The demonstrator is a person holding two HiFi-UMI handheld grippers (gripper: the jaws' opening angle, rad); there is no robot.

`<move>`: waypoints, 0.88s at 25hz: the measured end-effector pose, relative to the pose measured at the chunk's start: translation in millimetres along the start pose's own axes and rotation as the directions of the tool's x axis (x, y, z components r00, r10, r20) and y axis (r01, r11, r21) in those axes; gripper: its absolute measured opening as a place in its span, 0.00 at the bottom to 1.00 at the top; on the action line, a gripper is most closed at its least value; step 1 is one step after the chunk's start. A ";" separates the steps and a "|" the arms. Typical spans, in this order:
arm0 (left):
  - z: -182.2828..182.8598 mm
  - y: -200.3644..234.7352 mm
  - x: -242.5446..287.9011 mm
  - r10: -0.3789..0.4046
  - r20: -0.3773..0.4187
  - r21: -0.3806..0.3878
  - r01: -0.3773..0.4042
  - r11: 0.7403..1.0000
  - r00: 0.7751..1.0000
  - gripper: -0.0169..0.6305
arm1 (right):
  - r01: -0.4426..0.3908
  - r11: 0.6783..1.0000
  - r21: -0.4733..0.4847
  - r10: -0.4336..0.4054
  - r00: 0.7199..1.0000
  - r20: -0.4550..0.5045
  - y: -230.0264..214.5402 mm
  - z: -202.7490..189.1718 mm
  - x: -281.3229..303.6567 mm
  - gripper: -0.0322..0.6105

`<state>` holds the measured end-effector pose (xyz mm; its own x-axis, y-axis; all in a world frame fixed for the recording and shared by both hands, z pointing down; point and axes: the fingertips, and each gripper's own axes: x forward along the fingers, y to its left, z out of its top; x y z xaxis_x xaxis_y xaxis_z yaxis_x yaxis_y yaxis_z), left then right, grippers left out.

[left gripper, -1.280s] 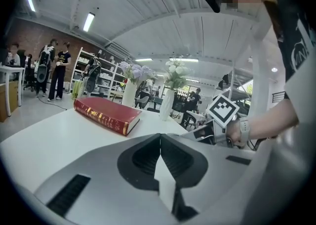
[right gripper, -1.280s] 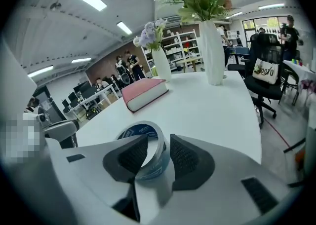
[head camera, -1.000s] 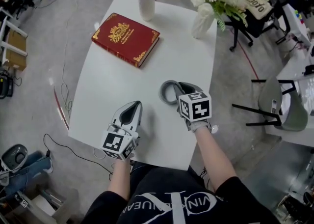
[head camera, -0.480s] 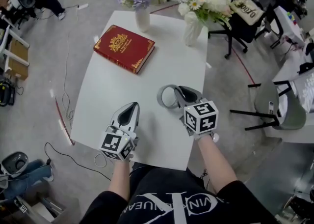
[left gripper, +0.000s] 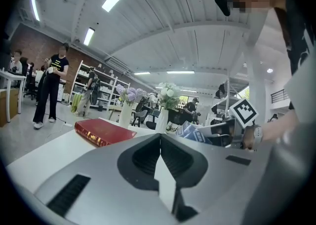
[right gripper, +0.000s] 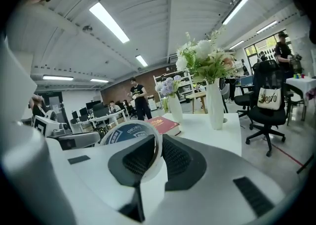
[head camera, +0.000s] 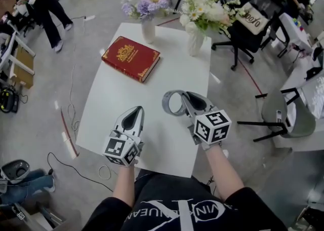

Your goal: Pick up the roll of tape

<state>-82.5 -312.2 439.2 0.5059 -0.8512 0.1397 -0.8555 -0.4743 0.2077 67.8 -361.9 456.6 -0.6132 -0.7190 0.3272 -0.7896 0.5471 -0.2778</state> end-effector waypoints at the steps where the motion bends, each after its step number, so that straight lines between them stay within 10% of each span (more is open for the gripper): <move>1: 3.0 -0.9 -1.0 0.002 0.004 0.004 -0.002 1.000 1.000 0.03 | -0.003 1.000 0.003 0.003 1.000 0.009 0.9 2.8 -2.3 0.15; 22: 50.7 1.9 -14.3 0.068 0.094 0.042 -0.072 0.997 0.993 0.03 | -0.080 0.996 -0.040 0.086 0.984 0.159 20.1 57.0 -25.7 0.15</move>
<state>-96.9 -312.4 388.5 0.4343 -0.8987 0.0621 -0.8935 -0.4210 0.1562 68.9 -356.8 391.1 -0.6674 -0.7286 0.1541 -0.7381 0.6198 -0.2667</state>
